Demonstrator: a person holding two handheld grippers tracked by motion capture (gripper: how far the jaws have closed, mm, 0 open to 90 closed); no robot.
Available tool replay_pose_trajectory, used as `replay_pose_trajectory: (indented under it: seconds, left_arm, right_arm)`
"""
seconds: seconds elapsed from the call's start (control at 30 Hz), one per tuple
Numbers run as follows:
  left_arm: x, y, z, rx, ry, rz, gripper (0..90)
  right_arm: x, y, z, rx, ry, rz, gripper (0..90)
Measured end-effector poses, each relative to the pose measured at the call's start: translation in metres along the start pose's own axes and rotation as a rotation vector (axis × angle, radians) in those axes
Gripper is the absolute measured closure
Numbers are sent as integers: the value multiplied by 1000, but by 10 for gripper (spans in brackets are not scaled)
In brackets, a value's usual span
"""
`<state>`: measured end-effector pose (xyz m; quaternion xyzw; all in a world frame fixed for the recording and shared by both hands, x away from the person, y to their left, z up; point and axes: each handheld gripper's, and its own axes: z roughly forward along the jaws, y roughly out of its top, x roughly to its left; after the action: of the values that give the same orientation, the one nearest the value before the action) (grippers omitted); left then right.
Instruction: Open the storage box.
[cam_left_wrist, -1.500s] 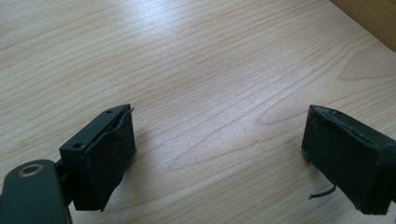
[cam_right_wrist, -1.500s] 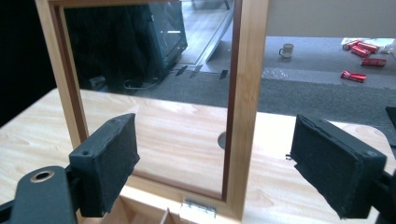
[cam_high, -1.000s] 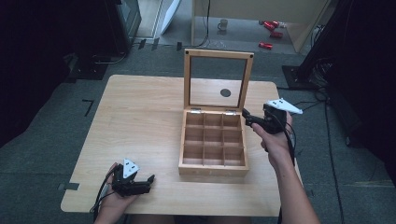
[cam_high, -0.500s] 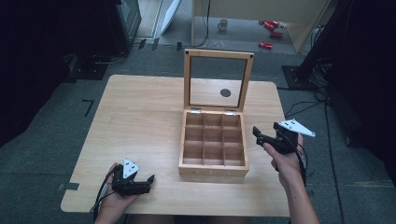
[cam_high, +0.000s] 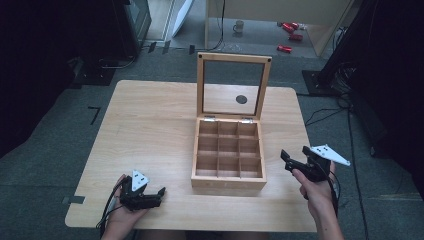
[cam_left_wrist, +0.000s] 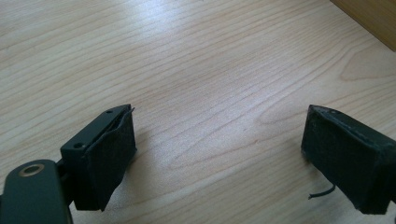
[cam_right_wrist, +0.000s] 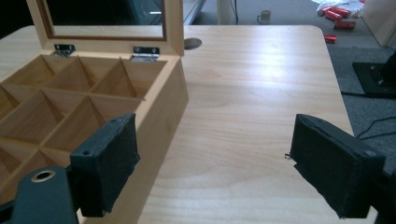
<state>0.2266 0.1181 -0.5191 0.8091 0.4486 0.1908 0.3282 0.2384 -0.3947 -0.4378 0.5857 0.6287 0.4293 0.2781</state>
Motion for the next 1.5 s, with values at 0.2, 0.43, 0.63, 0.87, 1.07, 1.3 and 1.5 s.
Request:
replay_pose_trajectory:
  seconds: [0.2, 0.43, 0.63, 0.87, 1.07, 1.3, 1.5]
  left_arm:
    - [0, 0, 0, 0, 0, 1, 103]
    - [0, 0, 0, 0, 1, 1, 103]
    - [0, 0, 0, 1, 1, 1, 103]
    - [0, 0, 0, 1, 2, 1, 103]
    - [0, 0, 0, 1, 2, 0, 103]
    - [0, 0, 0, 1, 3, -1, 103]
    - [0, 0, 0, 1, 5, -1, 103]
  right_arm:
    - [-5, -15, -5, 22, -26, -3, 146]
    - [-13, -37, -9, 51, -53, 2, 144]
    - [-20, -58, -13, 82, -75, 20, 144]
    - [-25, -77, -16, 120, -103, 7, 144]
    - [-25, -91, -18, 161, -129, -17, 144]
    - [-25, -102, -16, 210, -164, -45, 144]
    - [-26, -104, -15, 223, -160, -44, 144]
